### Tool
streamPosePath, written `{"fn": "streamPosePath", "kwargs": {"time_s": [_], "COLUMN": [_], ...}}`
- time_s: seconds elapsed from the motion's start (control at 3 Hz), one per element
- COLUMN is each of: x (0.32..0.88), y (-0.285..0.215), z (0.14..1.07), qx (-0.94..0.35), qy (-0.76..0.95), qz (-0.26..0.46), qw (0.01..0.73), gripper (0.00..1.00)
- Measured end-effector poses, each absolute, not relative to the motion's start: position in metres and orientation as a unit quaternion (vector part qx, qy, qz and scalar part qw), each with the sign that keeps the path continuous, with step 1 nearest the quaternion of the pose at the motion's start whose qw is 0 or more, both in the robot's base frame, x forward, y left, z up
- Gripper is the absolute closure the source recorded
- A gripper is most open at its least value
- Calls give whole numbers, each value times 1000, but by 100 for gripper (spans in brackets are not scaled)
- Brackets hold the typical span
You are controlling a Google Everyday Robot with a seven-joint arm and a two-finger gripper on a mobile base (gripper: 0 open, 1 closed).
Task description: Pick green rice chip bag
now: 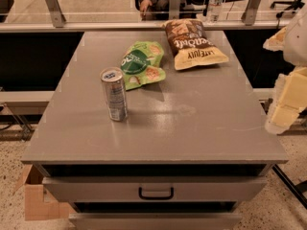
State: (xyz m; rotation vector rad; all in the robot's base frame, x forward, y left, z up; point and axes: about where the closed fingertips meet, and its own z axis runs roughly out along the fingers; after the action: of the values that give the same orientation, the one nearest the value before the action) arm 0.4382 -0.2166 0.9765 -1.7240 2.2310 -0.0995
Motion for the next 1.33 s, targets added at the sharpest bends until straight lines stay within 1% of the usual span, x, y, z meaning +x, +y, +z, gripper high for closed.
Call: {"fn": "streamPosePath", "kwargs": {"time_s": [0.33, 0.67, 1.0, 1.33], "x": [439, 442, 463, 499], "y": [-216, -215, -188, -133], "z": [977, 978, 965, 944], "qx": [-603, -597, -604, -581], "qy": [781, 781, 761, 744], "qz": [-30, 4, 68, 132], "qw": [162, 181, 228, 303], "gripper": [0, 0, 0, 0]}}
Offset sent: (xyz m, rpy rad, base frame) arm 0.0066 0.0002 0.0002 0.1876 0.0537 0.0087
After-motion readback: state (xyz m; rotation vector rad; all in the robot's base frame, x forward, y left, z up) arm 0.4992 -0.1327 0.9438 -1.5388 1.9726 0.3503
